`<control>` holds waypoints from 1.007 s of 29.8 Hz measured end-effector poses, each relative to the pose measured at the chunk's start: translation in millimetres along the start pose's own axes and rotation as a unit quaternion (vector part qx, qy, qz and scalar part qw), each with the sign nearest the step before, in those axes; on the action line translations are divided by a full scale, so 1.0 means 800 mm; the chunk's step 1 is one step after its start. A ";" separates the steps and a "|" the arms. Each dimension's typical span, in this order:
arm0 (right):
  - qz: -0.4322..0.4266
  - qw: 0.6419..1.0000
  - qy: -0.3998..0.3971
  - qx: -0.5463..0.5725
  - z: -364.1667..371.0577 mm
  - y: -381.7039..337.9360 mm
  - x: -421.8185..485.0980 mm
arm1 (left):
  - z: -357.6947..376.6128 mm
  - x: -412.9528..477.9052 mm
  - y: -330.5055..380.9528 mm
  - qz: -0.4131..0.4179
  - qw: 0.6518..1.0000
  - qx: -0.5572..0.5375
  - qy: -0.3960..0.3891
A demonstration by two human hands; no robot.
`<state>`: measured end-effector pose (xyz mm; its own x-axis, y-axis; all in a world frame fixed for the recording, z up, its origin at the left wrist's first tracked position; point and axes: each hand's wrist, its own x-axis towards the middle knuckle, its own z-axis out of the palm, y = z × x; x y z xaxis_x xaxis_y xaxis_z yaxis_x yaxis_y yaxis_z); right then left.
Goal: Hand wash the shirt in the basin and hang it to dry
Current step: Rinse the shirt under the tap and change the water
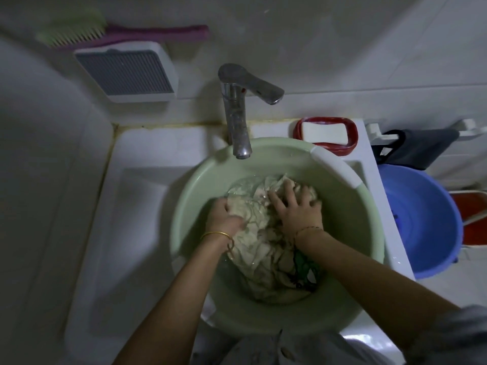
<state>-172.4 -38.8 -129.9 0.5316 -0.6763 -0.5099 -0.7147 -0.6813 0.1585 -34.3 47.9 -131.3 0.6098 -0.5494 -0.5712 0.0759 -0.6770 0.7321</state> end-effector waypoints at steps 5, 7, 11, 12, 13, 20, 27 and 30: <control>-0.110 0.991 -0.040 -0.065 0.020 -0.015 -0.005 | -0.009 -0.019 0.012 0.268 0.870 0.393 0.128; -0.068 0.995 -0.035 -0.063 0.017 -0.003 0.005 | -0.001 -0.018 -0.002 0.193 0.854 0.482 0.002; 0.074 0.995 0.023 0.064 0.024 -0.009 0.009 | 0.022 -0.019 -0.035 0.055 0.826 0.538 -0.157; 0.102 0.985 0.031 0.132 0.027 -0.016 0.007 | 0.027 -0.018 -0.038 0.052 0.848 0.504 -0.159; 0.128 0.968 0.028 0.212 0.027 -0.021 0.003 | 0.032 -0.019 -0.038 0.054 0.883 0.444 -0.144; 0.035 0.865 0.118 0.486 -0.033 -0.040 -0.041 | 0.014 -0.022 0.038 -0.176 0.867 -0.456 -0.093; -0.011 0.860 0.203 0.469 -0.073 -0.067 -0.061 | 0.004 -0.078 0.064 -0.226 0.877 -0.413 -0.101; 0.037 0.855 0.219 0.469 -0.061 -0.058 -0.042 | 0.018 -0.064 0.074 -0.203 0.883 -0.417 -0.069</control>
<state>-134.7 2.2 -78.8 0.4421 -0.8877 -0.1287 -0.6938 -0.2476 -0.6762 -72.1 29.1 -64.2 0.3002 -0.4381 -0.8473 0.8566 -0.2669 0.4415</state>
